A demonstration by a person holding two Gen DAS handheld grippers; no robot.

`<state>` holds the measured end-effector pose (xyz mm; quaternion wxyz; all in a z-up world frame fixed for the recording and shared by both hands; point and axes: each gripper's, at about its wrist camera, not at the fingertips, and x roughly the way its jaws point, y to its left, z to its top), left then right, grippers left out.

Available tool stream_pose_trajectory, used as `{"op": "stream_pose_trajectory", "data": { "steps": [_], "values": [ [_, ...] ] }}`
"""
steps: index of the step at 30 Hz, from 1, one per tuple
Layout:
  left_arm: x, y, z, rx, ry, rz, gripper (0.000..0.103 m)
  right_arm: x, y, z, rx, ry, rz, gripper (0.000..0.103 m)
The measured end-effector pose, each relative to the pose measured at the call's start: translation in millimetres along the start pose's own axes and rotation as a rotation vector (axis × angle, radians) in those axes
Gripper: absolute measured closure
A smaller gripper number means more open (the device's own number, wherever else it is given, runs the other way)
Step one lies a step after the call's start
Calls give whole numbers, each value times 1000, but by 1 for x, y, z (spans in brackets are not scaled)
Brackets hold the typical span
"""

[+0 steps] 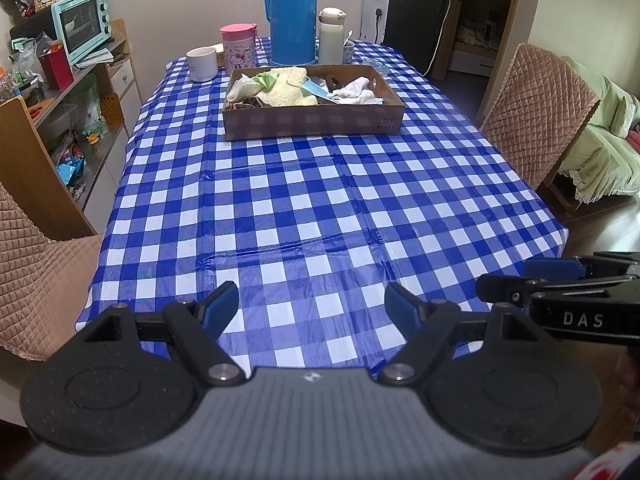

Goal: Organize soft objects

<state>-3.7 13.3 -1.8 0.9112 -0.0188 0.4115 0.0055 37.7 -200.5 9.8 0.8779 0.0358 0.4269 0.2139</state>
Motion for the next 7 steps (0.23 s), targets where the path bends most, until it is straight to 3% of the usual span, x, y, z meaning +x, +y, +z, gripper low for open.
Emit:
{"op": "stream_pose_trajectory", "data": {
  "steps": [7],
  "values": [
    [4, 4, 5, 4, 12, -4, 24, 4, -1, -1, 2, 4, 1, 40]
  ]
}}
